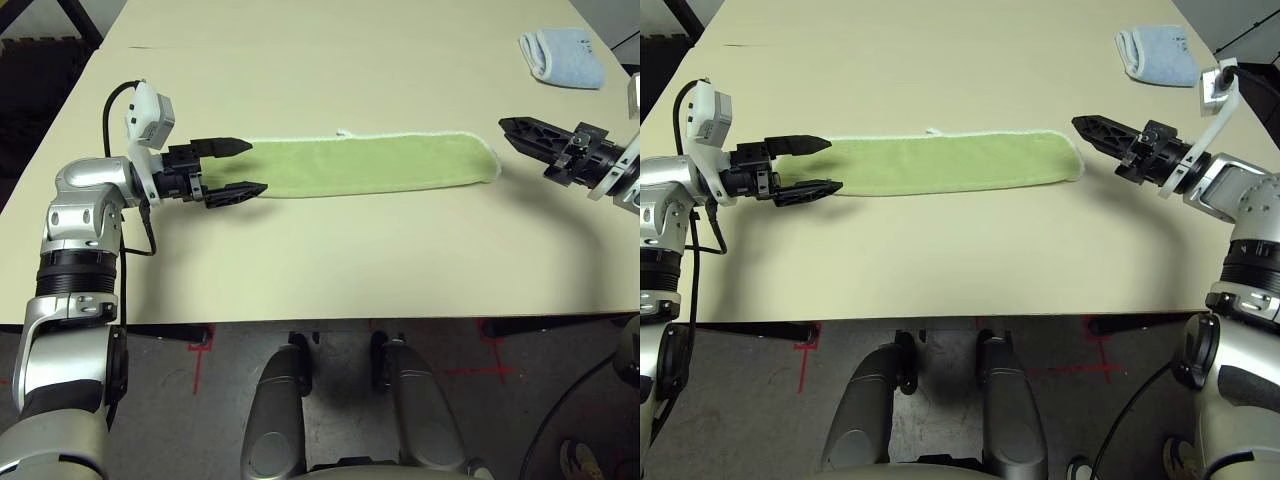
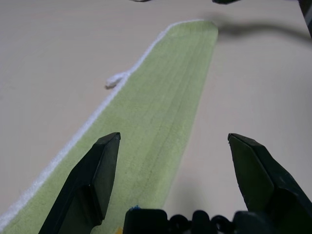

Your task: Fold the towel and set it aside.

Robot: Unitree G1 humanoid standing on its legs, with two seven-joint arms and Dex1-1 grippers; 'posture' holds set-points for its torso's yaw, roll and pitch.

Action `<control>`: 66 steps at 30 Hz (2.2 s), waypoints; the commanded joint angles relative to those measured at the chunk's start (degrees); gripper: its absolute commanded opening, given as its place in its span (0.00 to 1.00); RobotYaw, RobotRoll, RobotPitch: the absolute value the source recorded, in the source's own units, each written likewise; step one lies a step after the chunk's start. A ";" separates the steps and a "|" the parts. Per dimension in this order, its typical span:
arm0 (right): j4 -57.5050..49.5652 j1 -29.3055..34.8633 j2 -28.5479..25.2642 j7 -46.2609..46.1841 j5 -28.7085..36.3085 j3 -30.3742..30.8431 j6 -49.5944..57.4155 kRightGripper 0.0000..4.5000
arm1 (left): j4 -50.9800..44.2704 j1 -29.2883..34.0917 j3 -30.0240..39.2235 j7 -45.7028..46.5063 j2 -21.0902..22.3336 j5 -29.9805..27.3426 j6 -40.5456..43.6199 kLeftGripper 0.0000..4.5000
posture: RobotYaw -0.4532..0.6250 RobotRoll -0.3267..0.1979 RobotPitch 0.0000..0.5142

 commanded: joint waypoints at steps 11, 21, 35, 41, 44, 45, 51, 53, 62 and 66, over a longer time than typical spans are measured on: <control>-6.04 5.25 10.61 -23.07 13.21 -14.80 7.83 1.00 | -7.19 3.24 -0.12 1.26 0.41 -3.06 5.00 1.00 | 0.36 0.62 0.56; -7.03 6.32 13.65 -31.88 19.93 -15.74 7.02 1.00 | -7.51 3.03 -0.36 1.05 0.68 -3.29 5.42 1.00 | 0.37 0.62 0.55; -7.57 9.82 16.10 -38.29 27.38 -14.52 4.09 1.00 | -8.08 3.52 -0.55 0.59 1.39 -3.18 6.10 1.00 | 0.38 0.62 0.56; -8.96 12.12 17.92 -41.99 32.20 -13.23 1.69 1.00 | -8.42 3.59 -0.64 0.65 1.65 -3.23 6.58 1.00 | 0.38 0.62 0.57; -8.17 11.95 16.79 -43.56 34.42 -12.68 0.81 1.00 | -8.49 3.63 -0.61 0.67 1.66 -3.25 6.63 1.00 | 0.38 0.62 0.57; -7.97 11.67 16.40 -44.31 35.20 -12.54 0.59 1.00 | -8.57 3.71 -0.61 0.64 1.68 -3.27 6.69 1.00 | 0.38 0.62 0.57; -7.81 12.15 15.27 -46.57 38.62 -10.79 -1.07 1.00 | -8.71 3.84 -0.61 0.60 1.71 -3.31 6.80 1.00 | 0.38 0.62 0.57; -7.82 12.46 15.00 -46.93 39.44 -10.20 -1.62 1.00 | -8.72 3.84 -0.61 0.60 1.71 -3.30 6.81 1.00 | 0.38 0.62 0.57; -7.83 13.84 13.71 -47.90 42.62 -7.51 -4.09 1.00 | -8.73 3.85 -0.60 0.60 1.71 -3.30 6.83 1.00 | 0.38 0.62 0.57; -7.10 13.21 12.43 -47.73 43.66 -6.64 -5.22 1.00 | -8.63 3.81 -0.60 0.50 1.79 -3.28 6.81 1.00 | 0.38 0.62 0.57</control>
